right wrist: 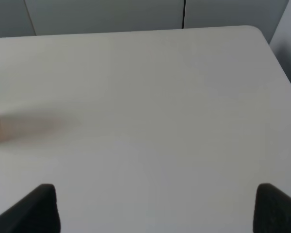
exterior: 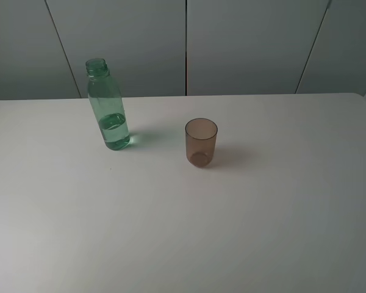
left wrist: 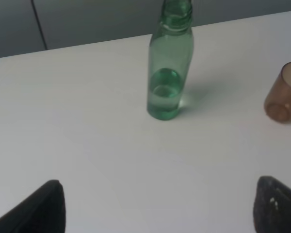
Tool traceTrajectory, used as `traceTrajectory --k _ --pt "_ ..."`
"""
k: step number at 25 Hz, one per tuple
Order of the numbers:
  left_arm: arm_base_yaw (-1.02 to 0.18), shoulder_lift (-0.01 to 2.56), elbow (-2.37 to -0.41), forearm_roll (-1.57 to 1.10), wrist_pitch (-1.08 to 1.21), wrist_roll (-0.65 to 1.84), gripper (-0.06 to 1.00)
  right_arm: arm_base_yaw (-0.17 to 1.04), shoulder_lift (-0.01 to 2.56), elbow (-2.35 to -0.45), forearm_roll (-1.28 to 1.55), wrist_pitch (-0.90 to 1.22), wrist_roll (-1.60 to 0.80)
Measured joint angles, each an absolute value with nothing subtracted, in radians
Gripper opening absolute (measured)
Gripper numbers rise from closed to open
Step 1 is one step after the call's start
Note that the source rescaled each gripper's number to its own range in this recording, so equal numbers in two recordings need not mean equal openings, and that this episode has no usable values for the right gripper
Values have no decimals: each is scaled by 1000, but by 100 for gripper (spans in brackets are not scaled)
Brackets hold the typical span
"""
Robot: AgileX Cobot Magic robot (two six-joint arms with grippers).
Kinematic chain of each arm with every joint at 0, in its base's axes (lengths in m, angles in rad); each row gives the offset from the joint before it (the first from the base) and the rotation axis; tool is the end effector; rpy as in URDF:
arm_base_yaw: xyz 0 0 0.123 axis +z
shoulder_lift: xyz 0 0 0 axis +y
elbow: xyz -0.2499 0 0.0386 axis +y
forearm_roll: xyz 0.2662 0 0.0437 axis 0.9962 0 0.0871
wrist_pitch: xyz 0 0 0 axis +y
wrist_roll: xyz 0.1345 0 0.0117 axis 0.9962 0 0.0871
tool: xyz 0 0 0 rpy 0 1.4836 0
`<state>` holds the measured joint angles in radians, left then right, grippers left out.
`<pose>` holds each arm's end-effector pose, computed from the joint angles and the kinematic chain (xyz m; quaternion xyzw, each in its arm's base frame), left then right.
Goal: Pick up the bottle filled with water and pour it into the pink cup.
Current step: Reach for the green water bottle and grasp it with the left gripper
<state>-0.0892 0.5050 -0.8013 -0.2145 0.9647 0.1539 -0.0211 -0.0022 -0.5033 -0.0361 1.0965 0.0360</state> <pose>0.1510 -0.0372 0.3254 0.0943 0.8700 -0.0911 0.4753 0.0798 -0.0060 0.2630 0.0256 0.8605 -0.0142 0.5086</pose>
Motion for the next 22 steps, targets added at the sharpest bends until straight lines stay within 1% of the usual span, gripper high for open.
traceTrajectory --k 4,6,11,17,22 --pt "-91 734 -814 -330 819 251 100 -21 -2 -503 -36 1096 36" --pt "-104 831 -814 -345 745 276 100 -21 -2 -503 -36 1096 36" --pt "-202 1006 -763 -364 477 350 100 -21 -2 -503 -36 1096 36" --pt "-313 1139 -621 -388 178 463 100 -21 -2 -503 -36 1096 36" --pt "-335 1204 -443 -392 -104 471 100 -21 -2 -503 -36 1096 36"
